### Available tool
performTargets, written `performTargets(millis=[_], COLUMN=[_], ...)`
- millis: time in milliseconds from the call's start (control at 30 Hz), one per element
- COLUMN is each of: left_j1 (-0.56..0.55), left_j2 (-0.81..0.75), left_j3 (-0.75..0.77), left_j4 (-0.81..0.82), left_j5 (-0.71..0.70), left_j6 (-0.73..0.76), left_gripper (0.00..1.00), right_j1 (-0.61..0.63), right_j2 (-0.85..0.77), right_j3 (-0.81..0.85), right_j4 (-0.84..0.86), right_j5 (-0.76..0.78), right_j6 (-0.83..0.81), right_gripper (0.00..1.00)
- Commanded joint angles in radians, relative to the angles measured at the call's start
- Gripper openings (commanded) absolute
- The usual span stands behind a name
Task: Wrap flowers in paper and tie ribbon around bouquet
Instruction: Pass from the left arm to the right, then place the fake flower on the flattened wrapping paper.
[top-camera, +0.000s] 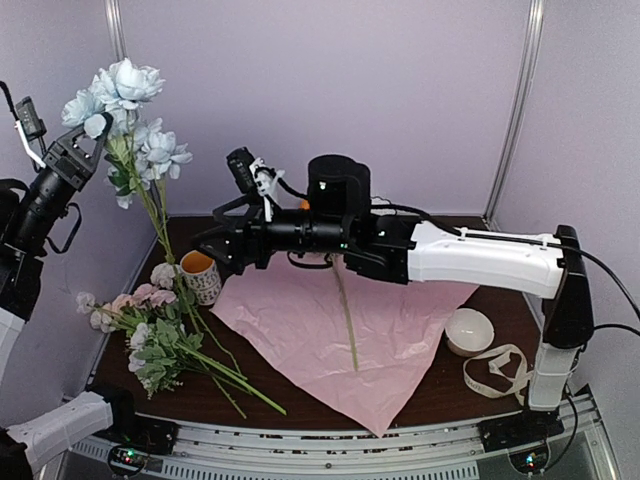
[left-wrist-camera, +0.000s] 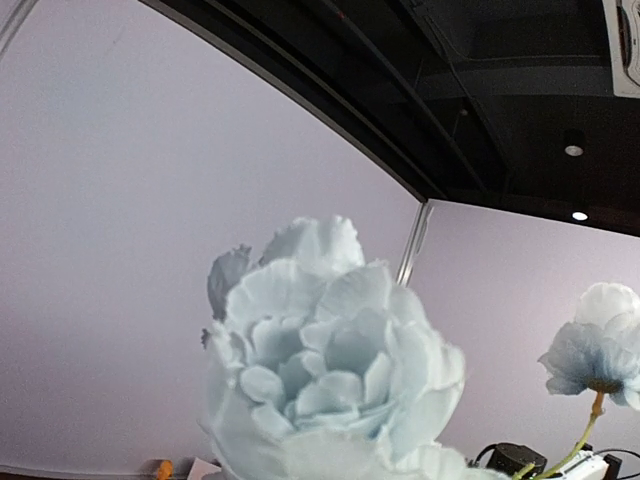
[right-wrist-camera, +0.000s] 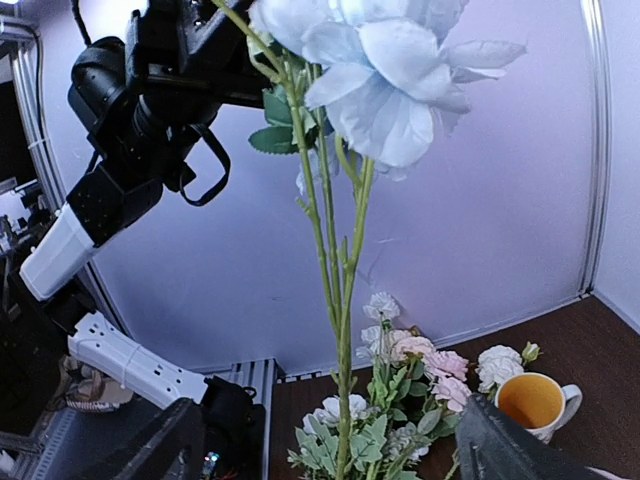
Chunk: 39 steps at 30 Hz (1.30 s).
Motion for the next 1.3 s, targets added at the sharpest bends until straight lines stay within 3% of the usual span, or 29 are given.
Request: performTargets(millis=[0, 133, 267, 367, 467, 600, 700, 767, 800, 867, 900, 933, 1033, 1167, 1267], left_j1=[-0.121, -0.179, -0.211, -0.234, -0.236, -0.239, -0.239, -0.239, -0.239, -0.238, -0.237, -0.238, -0.236, -0.223, -0.169], left_j2=[0.082, 0.129, 0.172, 0.202, 0.206, 0.210, 0.219, 0.219, 0.218, 0.232, 0.250, 0.277, 0.351, 0.391, 0.409], left_j3=[0.057, 0.075, 0.096, 0.110, 0.110, 0.100, 0.101, 0.109, 0.124, 0.181, 0.215, 0.253, 0.279, 0.187, 0.125], left_j4=[0.044, 0.061, 0.080, 0.089, 0.089, 0.084, 0.074, 0.026, -0.034, -0.220, -0.336, -0.490, -0.662, -0.722, -0.754], left_j5=[-0.050, -0.068, -0.074, -0.073, -0.081, -0.117, -0.124, -0.172, -0.219, -0.372, -0.460, -0.556, -0.719, -0.763, -0.760], left_j6=[0.042, 0.070, 0.074, 0.071, 0.077, 0.083, 0.080, 0.105, 0.128, 0.176, 0.201, 0.225, 0.281, 0.276, 0.226], left_gripper=[0.00, 0.00, 0.00, 0.00, 0.00, 0.00, 0.00, 0.00, 0.08, 0.56, 0.72, 0.82, 0.93, 0.93, 0.93], right_j1=[0.021, 0.026, 0.027, 0.027, 0.020, 0.017, 0.005, -0.015, -0.032, -0.078, -0.101, -0.130, -0.224, -0.339, -0.394], right_j2=[0.102, 0.131, 0.163, 0.187, 0.188, 0.176, 0.167, 0.149, 0.134, 0.087, 0.055, 0.020, -0.072, -0.085, -0.052], right_j3=[0.105, 0.117, 0.127, 0.137, 0.132, 0.114, 0.110, 0.091, 0.075, 0.017, -0.018, -0.056, -0.169, -0.155, -0.163], right_j4=[0.005, -0.003, -0.003, -0.006, 0.003, 0.037, 0.027, 0.027, 0.027, 0.011, -0.013, -0.037, -0.136, -0.524, -0.685], right_j5=[0.049, 0.111, 0.149, 0.154, 0.163, 0.168, 0.183, 0.169, 0.158, 0.147, 0.152, 0.156, 0.156, 0.173, 0.225], right_j6=[0.007, 0.007, 0.011, 0.017, 0.045, 0.060, 0.093, 0.143, 0.179, 0.246, 0.271, 0.293, 0.331, 0.252, 0.206], right_gripper=[0.94, 0.93, 0.83, 0.66, 0.37, 0.24, 0.00, 0.00, 0.00, 0.00, 0.00, 0.00, 0.00, 0.00, 0.00])
